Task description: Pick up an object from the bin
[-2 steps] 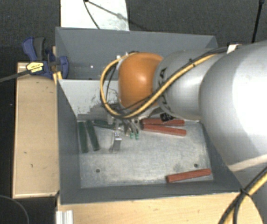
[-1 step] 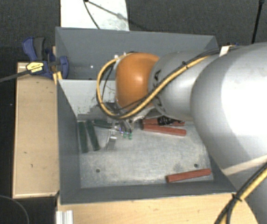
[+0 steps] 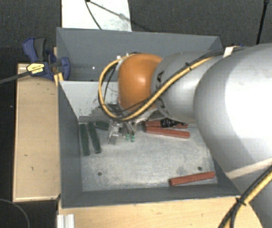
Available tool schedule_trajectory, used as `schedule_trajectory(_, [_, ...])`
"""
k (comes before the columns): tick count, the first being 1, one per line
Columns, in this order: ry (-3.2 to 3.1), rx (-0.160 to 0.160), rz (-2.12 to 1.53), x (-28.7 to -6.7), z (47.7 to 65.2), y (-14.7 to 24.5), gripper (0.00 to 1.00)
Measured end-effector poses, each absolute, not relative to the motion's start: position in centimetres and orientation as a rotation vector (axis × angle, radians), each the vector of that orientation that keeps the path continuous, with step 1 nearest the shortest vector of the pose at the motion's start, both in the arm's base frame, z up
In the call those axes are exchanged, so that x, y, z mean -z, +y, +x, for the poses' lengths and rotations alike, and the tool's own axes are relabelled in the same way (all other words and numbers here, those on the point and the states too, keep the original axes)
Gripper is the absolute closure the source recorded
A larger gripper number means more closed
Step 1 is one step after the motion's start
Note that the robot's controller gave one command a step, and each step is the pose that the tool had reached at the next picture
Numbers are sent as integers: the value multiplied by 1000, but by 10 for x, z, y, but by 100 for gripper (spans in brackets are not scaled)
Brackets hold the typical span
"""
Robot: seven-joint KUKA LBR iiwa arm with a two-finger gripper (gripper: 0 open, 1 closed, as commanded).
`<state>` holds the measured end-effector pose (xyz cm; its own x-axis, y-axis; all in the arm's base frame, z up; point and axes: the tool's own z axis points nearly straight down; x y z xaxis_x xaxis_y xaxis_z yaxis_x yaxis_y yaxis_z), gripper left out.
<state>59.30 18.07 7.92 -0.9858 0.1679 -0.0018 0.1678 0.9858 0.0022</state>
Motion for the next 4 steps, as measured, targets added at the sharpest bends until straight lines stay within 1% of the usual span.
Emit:
schedule_trajectory(1, [3114,-6,377,-96,589,205,100])
schedule_trajectory(2, [3038,-4,804,-131,503,236,100])
schedule_trajectory(3, [3047,4,772,-114,493,222,100])
schedule_trajectory(4, [3076,5,646,-90,478,182,100])
